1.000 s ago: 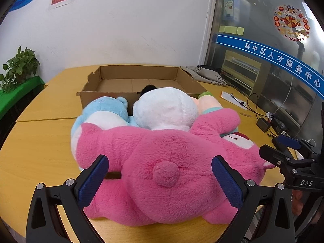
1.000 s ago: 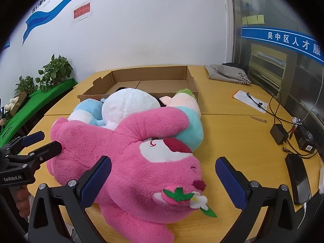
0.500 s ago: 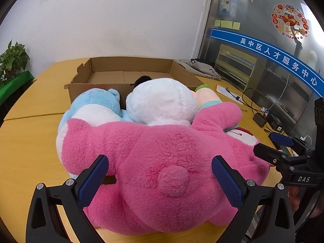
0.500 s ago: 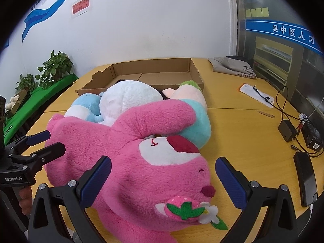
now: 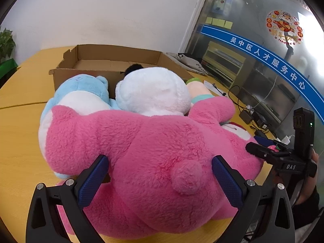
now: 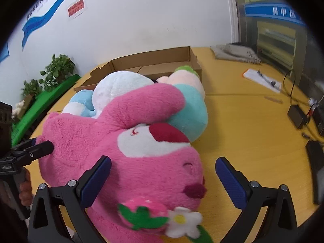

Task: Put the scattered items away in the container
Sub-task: 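Close both grippers on the pink bear's body from either side, then lift the pink bear with both grippers and carry it over the cardboard box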

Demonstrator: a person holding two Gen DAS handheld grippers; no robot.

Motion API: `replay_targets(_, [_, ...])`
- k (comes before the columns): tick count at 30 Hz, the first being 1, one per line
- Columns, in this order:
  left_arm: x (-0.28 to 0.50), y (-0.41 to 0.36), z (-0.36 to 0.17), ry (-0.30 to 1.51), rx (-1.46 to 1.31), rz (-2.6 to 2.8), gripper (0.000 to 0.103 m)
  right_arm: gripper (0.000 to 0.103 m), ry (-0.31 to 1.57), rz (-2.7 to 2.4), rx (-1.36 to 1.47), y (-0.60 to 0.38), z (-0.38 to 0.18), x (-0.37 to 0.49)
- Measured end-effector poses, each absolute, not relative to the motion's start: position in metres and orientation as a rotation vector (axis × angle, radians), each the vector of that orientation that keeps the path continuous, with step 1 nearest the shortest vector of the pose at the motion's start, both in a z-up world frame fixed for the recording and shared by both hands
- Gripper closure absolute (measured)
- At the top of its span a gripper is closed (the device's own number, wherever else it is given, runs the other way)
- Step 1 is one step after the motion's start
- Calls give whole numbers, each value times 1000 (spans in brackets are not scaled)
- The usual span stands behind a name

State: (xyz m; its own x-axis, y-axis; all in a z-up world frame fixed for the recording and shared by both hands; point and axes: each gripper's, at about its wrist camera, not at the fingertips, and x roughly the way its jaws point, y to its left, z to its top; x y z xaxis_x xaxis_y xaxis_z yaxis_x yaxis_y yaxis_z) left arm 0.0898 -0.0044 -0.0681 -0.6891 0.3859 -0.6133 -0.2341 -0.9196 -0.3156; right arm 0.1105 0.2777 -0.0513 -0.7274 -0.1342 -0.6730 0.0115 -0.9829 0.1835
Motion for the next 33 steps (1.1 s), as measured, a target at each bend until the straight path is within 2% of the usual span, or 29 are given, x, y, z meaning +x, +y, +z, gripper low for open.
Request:
replay_targets(7, [86, -10, -83, -357, -1053, 2509, 7, 1, -397, -2706, 1097, 291, -80, 106])
replay_targets(14, [89, -12, -81, -345, -1050, 2491, 27, 0, -544, -2601, 1050, 300, -97, 96])
replay_targets(17, [93, -13, -78, -335, -1044, 2489, 36, 2, -488, -2614, 1051, 296, -93, 99])
replay_targets(22, [107, -16, -70, -330, -1023, 2498, 43, 20, -327, -2675, 988, 277, -76, 112])
replay_targets(24, [113, -17, -63, -323, -1012, 2502, 46, 24, -314, -2684, 954, 274, -67, 121])
replay_targets(33, [130, -25, 7, -241, -861, 2591, 46, 25, -285, -2688, 791, 265, -5, 130])
